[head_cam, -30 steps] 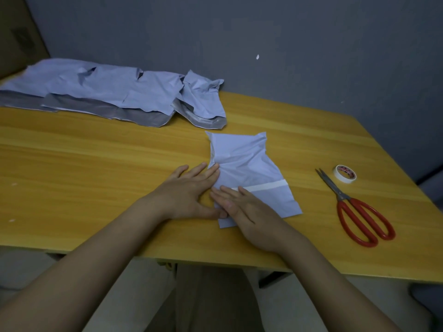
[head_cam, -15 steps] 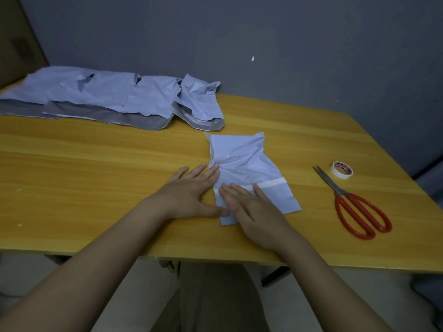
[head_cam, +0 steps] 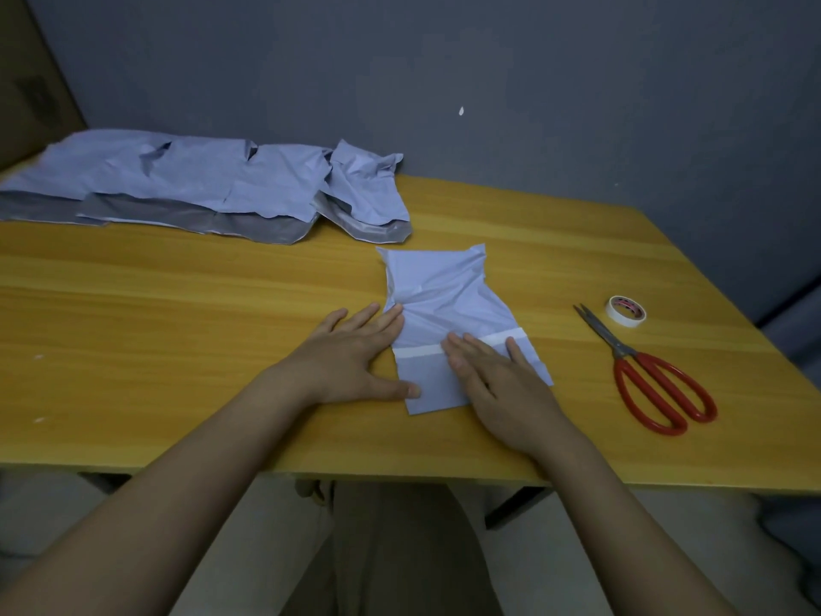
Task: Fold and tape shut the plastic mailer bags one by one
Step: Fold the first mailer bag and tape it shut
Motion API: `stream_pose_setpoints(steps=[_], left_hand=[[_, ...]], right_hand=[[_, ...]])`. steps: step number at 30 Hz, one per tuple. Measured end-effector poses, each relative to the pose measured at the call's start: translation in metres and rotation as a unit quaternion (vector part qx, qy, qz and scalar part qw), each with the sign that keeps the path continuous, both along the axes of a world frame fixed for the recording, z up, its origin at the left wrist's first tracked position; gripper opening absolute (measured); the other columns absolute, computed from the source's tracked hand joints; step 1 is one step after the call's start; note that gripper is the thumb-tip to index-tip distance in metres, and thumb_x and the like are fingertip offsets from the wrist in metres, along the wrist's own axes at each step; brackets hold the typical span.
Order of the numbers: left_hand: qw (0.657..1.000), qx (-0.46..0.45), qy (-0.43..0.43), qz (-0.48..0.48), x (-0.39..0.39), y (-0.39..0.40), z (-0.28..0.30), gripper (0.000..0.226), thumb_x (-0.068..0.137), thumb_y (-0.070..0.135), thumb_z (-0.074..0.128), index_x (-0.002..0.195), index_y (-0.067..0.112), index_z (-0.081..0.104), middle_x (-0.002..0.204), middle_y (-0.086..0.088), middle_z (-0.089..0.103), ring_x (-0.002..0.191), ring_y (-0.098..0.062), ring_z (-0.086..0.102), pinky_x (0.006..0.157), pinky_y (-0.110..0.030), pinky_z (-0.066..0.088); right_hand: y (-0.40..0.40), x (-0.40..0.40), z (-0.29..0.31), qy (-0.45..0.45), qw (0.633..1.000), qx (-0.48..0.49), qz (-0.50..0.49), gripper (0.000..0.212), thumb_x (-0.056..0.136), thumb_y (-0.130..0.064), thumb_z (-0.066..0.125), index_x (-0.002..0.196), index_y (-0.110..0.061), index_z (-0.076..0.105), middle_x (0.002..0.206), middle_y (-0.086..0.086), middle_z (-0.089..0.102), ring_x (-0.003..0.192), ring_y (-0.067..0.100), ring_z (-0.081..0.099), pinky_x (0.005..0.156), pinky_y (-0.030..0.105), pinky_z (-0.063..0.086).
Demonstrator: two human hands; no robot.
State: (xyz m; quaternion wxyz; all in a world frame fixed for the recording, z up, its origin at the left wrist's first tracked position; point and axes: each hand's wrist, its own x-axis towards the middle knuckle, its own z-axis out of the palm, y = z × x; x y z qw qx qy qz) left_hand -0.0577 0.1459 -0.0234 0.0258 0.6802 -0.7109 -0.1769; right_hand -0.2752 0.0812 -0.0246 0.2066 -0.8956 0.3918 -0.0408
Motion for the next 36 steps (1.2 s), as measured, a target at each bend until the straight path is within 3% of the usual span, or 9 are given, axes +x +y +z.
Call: stream_pose_setpoints(steps=[5,9,16,21,25,28,32,36], left_hand=[[1.0,-0.002,0.004,-0.004,0.002,0.0,0.0,0.103,0.074,0.083,0.039,0.151,0.032,-0.008,0.152,0.024,-0.017,0.141,0.0,-0.017,0.116,-0.035,-0.01],[1.0,0.001,0.008,-0.009,0.003,-0.002,-0.003,0.116,0.055,0.093,0.022,0.15,0.034,-0.008,0.152,0.026,-0.017,0.14,0.002,-0.017,0.116,-0.035,-0.01],[1.0,0.003,0.0,-0.007,0.003,-0.001,-0.002,0.113,0.062,0.093,0.031,0.151,0.033,-0.007,0.154,0.024,-0.014,0.141,0.001,-0.016,0.116,-0.035,-0.009],[1.0,0.004,0.002,-0.009,0.004,-0.002,-0.003,0.118,0.053,0.095,0.022,0.15,0.034,-0.007,0.153,0.024,-0.014,0.141,0.001,-0.015,0.116,-0.036,-0.009],[1.0,0.006,0.002,-0.015,0.005,-0.001,-0.003,0.12,0.052,0.096,0.019,0.15,0.033,-0.009,0.154,0.022,-0.016,0.141,0.0,-0.016,0.116,-0.036,-0.009],[1.0,0.011,-0.008,-0.018,0.005,0.0,-0.003,0.114,0.06,0.095,0.02,0.15,0.032,-0.011,0.154,0.021,-0.018,0.142,-0.002,-0.016,0.116,-0.037,-0.009],[1.0,0.012,-0.02,-0.021,0.005,-0.001,-0.002,0.103,0.072,0.085,0.027,0.15,0.03,-0.014,0.154,0.018,-0.021,0.141,-0.003,-0.018,0.116,-0.038,-0.01],[1.0,0.009,0.021,-0.019,0.007,-0.002,-0.001,0.101,0.079,0.077,0.04,0.15,0.03,-0.014,0.154,0.018,-0.021,0.142,-0.002,-0.018,0.116,-0.037,-0.01]], right_hand=[[-0.008,-0.016,0.002,0.009,0.999,-0.032,-0.043,0.051,0.1,-0.048,0.016,0.148,-0.035,0.027,0.154,-0.021,0.021,0.14,-0.009,0.011,0.119,0.035,-0.01],[-0.014,-0.029,0.003,0.019,0.996,-0.051,-0.066,0.051,0.1,-0.048,0.015,0.147,-0.035,0.028,0.154,-0.02,0.022,0.141,-0.007,0.011,0.117,0.035,-0.011],[-0.023,-0.039,0.003,0.037,0.99,-0.069,-0.116,0.054,0.101,-0.047,0.011,0.148,-0.03,0.03,0.154,-0.017,0.025,0.143,-0.002,0.015,0.118,0.039,-0.012],[-0.021,-0.039,0.004,0.106,0.976,-0.097,-0.162,0.054,0.101,-0.047,0.007,0.15,-0.033,0.025,0.155,-0.018,0.023,0.147,0.01,0.001,0.115,0.05,-0.014],[-0.018,-0.028,0.005,0.133,0.964,-0.099,-0.21,0.054,0.102,-0.041,0.008,0.151,-0.022,0.021,0.158,-0.007,0.019,0.148,0.015,-0.001,0.117,0.049,-0.006],[-0.016,-0.028,0.012,0.053,0.974,-0.11,-0.191,0.053,0.103,-0.037,0.015,0.152,-0.016,0.014,0.16,-0.002,0.01,0.147,0.013,0.003,0.119,0.038,0.006],[-0.026,-0.014,0.035,-0.097,0.978,-0.151,-0.107,0.053,0.103,-0.03,0.033,0.152,-0.017,0.018,0.16,-0.004,0.011,0.147,0.01,0.005,0.116,0.026,0.008],[-0.05,0.019,0.043,-0.166,0.984,-0.048,-0.053,0.062,0.097,-0.037,0.05,0.151,-0.033,0.02,0.16,-0.008,-0.002,0.147,0.012,-0.004,0.114,0.03,0.009]])
